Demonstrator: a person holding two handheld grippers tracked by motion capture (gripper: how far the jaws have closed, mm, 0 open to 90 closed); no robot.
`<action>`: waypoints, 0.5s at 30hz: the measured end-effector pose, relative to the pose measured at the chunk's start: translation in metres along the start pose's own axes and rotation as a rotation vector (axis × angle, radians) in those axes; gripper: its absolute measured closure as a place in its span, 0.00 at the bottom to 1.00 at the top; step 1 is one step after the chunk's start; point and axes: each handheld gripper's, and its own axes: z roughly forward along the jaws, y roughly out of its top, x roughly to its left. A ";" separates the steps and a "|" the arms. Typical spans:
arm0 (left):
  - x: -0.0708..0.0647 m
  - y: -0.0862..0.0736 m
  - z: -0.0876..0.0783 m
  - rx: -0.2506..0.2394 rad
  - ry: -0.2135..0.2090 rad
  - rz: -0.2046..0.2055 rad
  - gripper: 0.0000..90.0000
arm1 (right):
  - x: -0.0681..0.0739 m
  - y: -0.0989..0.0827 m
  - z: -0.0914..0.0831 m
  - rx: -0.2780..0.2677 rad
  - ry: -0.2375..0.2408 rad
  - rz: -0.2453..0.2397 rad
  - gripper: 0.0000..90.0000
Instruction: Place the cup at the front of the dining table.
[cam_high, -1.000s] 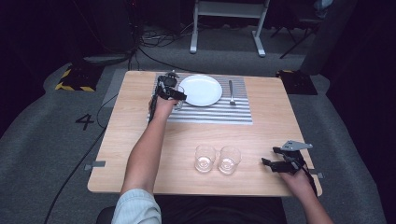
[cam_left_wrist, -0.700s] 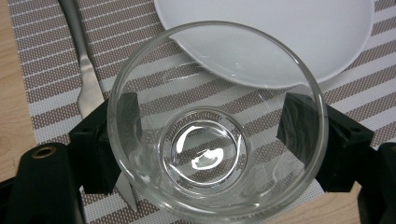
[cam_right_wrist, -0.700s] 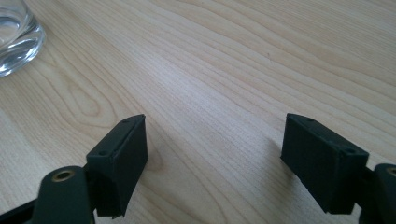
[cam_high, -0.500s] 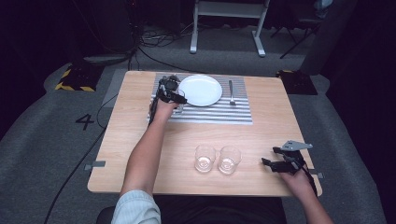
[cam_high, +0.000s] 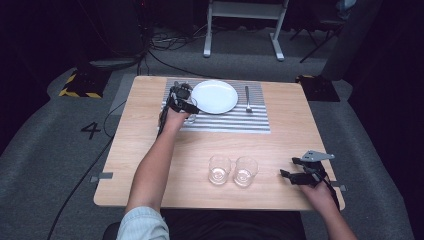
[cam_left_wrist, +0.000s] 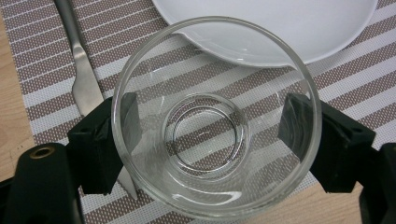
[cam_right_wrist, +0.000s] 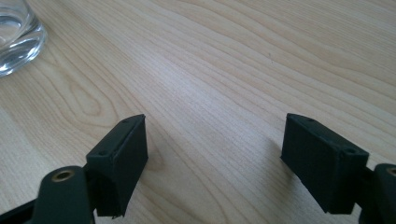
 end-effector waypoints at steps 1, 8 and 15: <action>0.000 0.000 0.000 0.005 0.000 0.009 0.20 | 0.000 0.000 0.000 -0.001 0.000 -0.001 0.25; 0.006 -0.001 -0.005 -0.035 -0.053 -0.018 0.18 | 0.000 0.000 0.000 0.000 0.000 0.001 0.25; 0.002 0.001 -0.023 -0.112 -0.040 -0.033 0.16 | 0.000 0.000 0.000 0.001 0.000 -0.001 0.25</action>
